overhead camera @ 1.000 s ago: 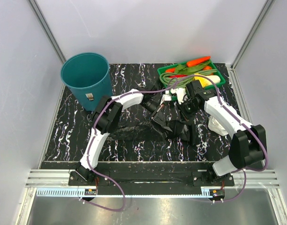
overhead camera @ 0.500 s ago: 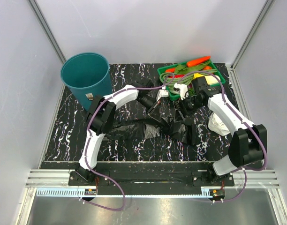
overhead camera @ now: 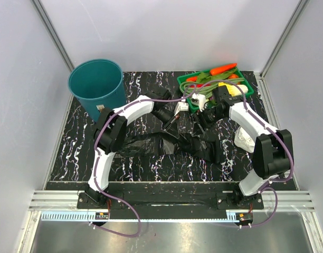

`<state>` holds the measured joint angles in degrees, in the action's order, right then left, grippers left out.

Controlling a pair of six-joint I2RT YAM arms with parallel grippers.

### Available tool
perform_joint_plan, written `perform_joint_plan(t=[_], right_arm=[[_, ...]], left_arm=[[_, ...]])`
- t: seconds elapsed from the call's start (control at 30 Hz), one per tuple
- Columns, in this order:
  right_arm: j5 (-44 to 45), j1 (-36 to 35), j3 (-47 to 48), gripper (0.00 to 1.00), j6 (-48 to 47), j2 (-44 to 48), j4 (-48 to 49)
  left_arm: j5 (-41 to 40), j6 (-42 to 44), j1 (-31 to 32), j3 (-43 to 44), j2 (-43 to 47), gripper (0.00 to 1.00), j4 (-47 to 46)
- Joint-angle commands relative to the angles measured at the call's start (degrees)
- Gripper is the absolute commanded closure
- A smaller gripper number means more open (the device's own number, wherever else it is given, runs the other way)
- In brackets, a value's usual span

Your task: Put the trash bags into the trash bin

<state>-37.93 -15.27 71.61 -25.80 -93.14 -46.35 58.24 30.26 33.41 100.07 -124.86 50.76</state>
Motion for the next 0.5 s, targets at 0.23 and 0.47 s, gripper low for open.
perform_joint_plan(t=[0.23,0.47], right_arm=[[-6.7,1.4,1.8,0.25,-6.4,-7.8,3.1],[-12.3,2.0,1.9,0.24,-10.7,-9.7,3.1]], left_arm=[[-1.0,3.7,0.6,-1.3,4.7,1.00,0.3],[-1.6,4.5,0.7,-2.4,5.9,1.00,0.3]])
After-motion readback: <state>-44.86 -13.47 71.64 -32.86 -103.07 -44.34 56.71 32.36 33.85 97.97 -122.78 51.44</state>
